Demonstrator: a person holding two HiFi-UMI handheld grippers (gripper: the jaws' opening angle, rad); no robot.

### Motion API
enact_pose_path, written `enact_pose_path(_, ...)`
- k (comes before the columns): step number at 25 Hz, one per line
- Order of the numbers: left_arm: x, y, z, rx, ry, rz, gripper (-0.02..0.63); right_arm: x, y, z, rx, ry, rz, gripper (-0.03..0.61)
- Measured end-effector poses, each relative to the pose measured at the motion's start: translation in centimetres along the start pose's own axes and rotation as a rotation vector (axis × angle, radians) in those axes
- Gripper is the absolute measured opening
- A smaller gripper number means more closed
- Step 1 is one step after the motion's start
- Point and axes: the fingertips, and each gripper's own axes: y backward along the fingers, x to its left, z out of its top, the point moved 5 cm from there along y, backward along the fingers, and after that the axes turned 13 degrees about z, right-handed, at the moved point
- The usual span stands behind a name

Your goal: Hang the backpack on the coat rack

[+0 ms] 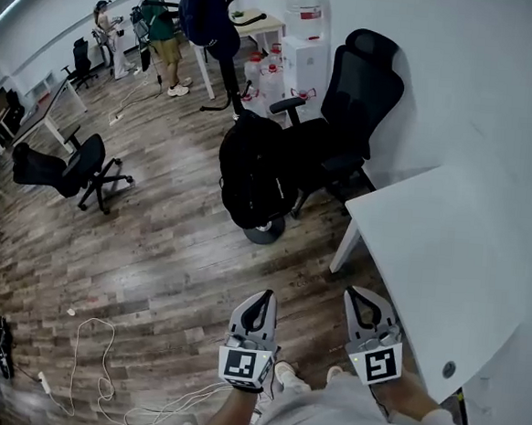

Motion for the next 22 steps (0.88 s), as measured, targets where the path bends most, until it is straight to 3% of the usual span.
enact_pose_path(8,-4.7,5.3,-0.4,0.011,-0.010,0.135,0.008,0.1,6.0,-2.2,-0.024,-0.155,0.090,0.014)
enact_pose_path(14,-11.2,10.3,-1.4,0.043,-0.030,0.221,0.009,-0.4,13.0,-3.9,-0.038,-0.226,0.151,0.014)
enact_pose_path(19,-15.7,14.4,-2.7,0.086,-0.036,0.261,0.008,0.5,17.9,-5.6,-0.018,-0.246,0.176,0.014)
enact_pose_path(22,-17.1,16.0,-2.9,0.094,-0.032,0.263,0.009,1.4,19.6,-6.6,0.022,-0.206,0.188,0.014)
